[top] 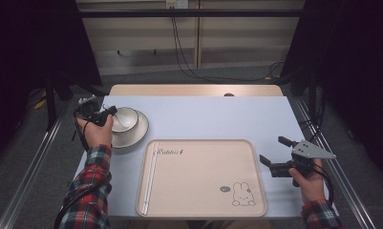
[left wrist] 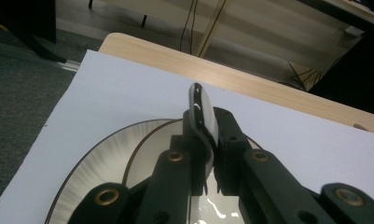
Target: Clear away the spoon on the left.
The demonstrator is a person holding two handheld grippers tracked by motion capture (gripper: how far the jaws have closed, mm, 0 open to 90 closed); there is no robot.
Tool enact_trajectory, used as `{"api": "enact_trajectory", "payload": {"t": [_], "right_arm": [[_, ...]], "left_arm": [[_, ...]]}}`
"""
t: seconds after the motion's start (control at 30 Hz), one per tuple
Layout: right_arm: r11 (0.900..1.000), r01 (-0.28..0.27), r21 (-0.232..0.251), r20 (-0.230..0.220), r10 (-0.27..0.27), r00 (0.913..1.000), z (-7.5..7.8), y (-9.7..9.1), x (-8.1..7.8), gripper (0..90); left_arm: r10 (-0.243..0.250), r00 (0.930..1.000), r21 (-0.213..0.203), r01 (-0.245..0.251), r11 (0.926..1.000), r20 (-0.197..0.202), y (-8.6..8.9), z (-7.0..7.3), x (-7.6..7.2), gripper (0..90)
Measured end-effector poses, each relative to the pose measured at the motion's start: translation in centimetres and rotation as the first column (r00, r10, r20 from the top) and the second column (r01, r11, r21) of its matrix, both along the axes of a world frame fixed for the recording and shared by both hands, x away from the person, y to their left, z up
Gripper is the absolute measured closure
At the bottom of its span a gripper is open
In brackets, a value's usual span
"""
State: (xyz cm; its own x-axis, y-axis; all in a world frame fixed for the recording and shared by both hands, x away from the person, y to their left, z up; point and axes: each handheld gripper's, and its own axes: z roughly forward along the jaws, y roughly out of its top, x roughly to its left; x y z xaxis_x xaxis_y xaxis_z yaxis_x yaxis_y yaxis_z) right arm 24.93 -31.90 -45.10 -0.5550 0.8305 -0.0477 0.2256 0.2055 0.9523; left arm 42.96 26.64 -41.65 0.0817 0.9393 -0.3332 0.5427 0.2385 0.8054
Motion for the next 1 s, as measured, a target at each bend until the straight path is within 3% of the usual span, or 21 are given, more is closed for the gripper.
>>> {"api": "enact_trajectory", "payload": {"t": [0.4,0.5,1.0], "right_arm": [[1.0,0.002,0.0,0.001,-0.002,1.0,0.1,-0.1,-0.1,0.5],[1.0,0.0,-0.003,0.004,0.0,1.0,0.1,-0.1,-0.1,0.5],[1.0,0.007,0.003,0.007,-0.007,1.0,0.1,0.0,-0.1,0.5]], "left_arm": [[-0.029,0.9993,0.026,0.029,0.9992,0.022,-0.3,0.0,0.1,85.2],[-0.034,0.9991,0.015,0.033,0.9993,0.027,-0.4,0.2,-0.1,85.3],[-0.089,0.9937,0.043,0.086,0.9954,0.069,-0.1,3.7,-1.3,85.4]]}}
